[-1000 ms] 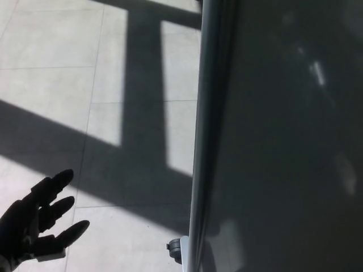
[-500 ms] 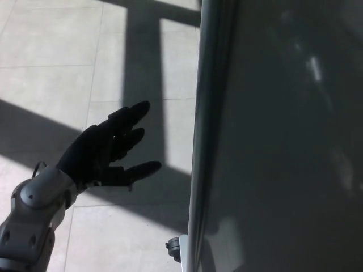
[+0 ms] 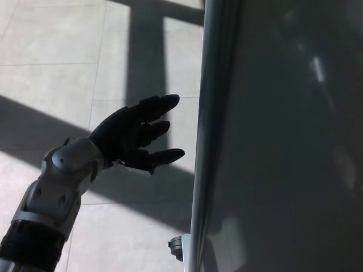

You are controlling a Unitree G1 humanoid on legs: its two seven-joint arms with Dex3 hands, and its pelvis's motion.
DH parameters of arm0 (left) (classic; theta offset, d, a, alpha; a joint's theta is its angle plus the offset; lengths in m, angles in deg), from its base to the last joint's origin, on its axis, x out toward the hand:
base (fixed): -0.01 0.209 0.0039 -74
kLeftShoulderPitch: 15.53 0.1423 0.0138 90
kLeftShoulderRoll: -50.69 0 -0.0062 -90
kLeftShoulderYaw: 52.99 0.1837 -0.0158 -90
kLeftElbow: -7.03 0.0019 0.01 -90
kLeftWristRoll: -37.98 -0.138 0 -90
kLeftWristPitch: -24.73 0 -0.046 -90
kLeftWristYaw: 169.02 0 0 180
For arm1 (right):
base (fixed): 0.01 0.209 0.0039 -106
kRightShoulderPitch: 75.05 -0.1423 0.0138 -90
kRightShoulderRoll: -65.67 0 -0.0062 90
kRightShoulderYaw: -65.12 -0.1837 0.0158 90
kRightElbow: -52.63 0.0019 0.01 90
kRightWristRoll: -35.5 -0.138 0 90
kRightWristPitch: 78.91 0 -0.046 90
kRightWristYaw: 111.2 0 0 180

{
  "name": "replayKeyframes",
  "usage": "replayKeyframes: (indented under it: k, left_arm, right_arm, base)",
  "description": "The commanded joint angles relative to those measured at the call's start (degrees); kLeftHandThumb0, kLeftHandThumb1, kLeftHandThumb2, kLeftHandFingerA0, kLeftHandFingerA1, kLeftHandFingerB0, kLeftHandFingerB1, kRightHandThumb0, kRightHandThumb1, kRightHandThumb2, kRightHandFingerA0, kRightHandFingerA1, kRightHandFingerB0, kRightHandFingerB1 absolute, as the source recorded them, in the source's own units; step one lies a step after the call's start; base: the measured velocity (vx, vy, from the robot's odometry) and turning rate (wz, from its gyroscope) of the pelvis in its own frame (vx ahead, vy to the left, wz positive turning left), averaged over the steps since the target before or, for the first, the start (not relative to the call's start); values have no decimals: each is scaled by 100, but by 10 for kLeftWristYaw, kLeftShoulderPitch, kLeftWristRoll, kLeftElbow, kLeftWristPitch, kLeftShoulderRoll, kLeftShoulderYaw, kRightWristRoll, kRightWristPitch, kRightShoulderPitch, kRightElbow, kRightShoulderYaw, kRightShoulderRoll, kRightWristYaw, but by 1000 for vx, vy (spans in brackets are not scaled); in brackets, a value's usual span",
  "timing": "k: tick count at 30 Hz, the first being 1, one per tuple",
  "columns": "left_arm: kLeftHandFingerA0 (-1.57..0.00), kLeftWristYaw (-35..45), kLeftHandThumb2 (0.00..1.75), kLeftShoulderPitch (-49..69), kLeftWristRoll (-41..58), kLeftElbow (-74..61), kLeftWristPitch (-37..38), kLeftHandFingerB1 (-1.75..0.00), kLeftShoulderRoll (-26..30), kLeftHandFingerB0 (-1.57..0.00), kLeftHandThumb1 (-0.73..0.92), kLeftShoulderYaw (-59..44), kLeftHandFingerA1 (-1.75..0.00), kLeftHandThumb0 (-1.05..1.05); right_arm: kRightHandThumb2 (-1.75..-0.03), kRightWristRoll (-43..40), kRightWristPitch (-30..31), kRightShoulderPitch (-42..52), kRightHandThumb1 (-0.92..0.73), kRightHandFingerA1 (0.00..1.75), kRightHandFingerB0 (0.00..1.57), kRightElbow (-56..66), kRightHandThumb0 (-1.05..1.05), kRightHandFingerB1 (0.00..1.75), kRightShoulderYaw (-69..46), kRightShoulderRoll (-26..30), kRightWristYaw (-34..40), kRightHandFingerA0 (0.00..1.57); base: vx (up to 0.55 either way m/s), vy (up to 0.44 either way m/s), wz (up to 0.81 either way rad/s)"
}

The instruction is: A white board is being place on the right hand side and parallel to the robot and the robot uses its left hand to grab on the leftside of the whiteboard and drag the whiteboard from the right hand side to the left hand side

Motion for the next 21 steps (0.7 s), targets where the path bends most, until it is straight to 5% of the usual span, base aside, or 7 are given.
replayKeyframes:
  k: [1,18,19,21]
  left_arm:
    - [-10,17,67,-37,-6,32,14,-14,-20,-2,38,4,-28,-71]
    - [-2,9,81,-54,-43,23,15,-16,-76,-1,37,58,-32,-63]
    - [-10,6,56,-58,-49,25,14,-21,-87,0,48,68,-30,-74]
    - [-9,0,59,-61,-56,23,6,-21,-100,0,47,79,-31,-73]
  right_arm:
    - [-63,-6,-11,6,-77,117,36,-1,-80,72,1,11,3,67]
    - [-62,-5,-9,1,-78,118,36,1,-81,73,7,14,1,65]
    - [-63,-5,-7,-1,-77,118,35,0,-80,72,7,14,2,65]
    - [-63,-8,-3,-6,-77,119,36,1,-79,71,7,12,-2,66]
  base:
    - [0,0,0]
    - [0,0,0]
    - [0,0,0]
    - [0,0,0]
